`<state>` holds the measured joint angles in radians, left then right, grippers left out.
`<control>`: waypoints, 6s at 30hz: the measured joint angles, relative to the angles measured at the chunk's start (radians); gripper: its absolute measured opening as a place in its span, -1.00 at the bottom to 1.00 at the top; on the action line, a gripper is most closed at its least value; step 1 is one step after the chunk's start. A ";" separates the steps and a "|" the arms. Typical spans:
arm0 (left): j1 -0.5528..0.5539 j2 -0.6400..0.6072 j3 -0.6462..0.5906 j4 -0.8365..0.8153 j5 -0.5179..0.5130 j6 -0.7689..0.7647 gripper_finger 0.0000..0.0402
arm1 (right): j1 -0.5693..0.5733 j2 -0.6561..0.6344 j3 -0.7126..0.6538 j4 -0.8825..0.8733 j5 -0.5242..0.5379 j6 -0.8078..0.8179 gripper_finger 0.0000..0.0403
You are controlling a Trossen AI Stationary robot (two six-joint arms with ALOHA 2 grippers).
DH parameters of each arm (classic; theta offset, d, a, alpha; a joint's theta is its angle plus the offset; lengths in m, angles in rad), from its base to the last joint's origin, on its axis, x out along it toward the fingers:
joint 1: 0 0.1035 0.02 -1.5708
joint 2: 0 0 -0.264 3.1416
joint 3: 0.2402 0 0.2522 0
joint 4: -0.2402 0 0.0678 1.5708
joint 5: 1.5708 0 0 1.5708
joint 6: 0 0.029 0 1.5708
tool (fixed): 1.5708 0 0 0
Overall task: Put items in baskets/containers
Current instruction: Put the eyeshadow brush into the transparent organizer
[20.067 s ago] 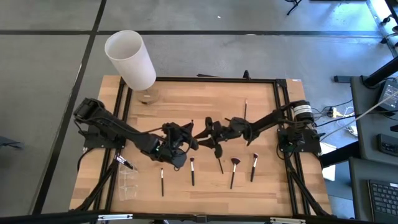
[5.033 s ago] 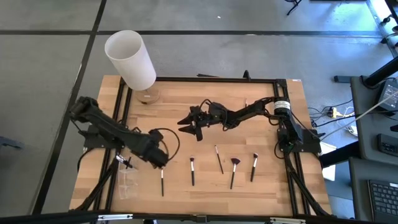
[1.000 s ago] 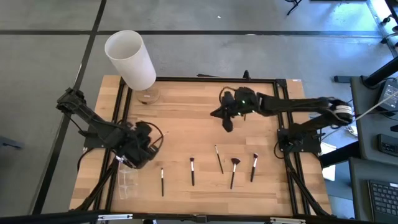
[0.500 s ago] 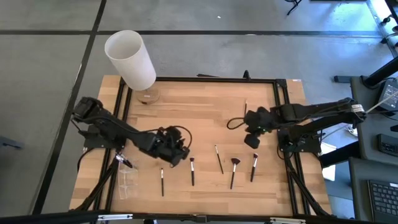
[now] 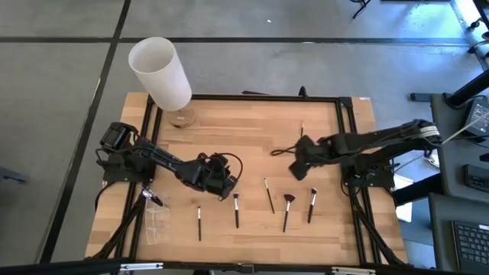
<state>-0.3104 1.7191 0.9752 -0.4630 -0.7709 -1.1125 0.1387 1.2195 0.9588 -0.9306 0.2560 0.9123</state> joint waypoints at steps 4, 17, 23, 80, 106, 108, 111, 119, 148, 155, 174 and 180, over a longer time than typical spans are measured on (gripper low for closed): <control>-0.017 -0.018 0.000 -0.003 -0.001 0.037 -0.43 | 0.001 0.142 0.000 0.198 -0.022 -0.048 -0.30; -0.130 -0.168 0.000 -0.164 -0.100 0.029 -0.45 | 0.011 0.523 0.025 0.477 -0.250 -0.076 -0.33; -0.160 -0.165 0.001 -0.205 -0.090 -0.042 -0.49 | 0.011 0.540 0.074 0.465 -0.259 -0.096 -0.37; -0.315 -0.210 0.001 -0.260 -0.265 -0.134 -0.49 | 0.076 0.382 0.092 0.681 -0.055 -0.468 -0.98; -0.204 -0.100 0.000 -0.241 -0.146 0.113 -0.37 | 0.081 0.784 0.400 0.162 -0.171 -0.727 -0.63; -0.204 -0.100 0.000 -0.244 -0.146 0.113 -0.38 | 0.075 0.800 0.406 0.151 -0.174 -0.734 -0.67; -0.204 -0.100 0.000 -0.244 -0.144 0.112 -0.39 | 0.071 0.830 0.405 0.149 -0.184 -0.734 -0.81; -0.207 -0.100 0.000 -0.244 -0.096 0.079 -0.44 | 0.070 0.876 0.406 0.150 -0.188 -0.689 -0.90; -0.254 -0.099 -0.004 0.384 -0.243 0.499 -0.15 | 0.133 0.189 -0.049 0.978 0.047 -0.657 -0.91; -0.237 -0.099 -0.003 0.676 -0.176 0.776 0.07 | 0.159 0.189 -0.303 1.497 0.048 -0.706 -0.89; -0.026 0.000 -0.139 1.315 0.103 1.019 0.20 | 0.168 0.188 -0.475 1.741 0.047 -0.800 -0.89; 0.013 -0.001 -0.139 1.363 0.218 0.991 -0.01 | 0.168 0.188 -0.475 1.742 0.048 -0.816 -0.89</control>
<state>-0.2974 1.7185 0.8360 0.8997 -0.5531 -0.1210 0.3069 1.4075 0.4835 0.8112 0.3038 0.0967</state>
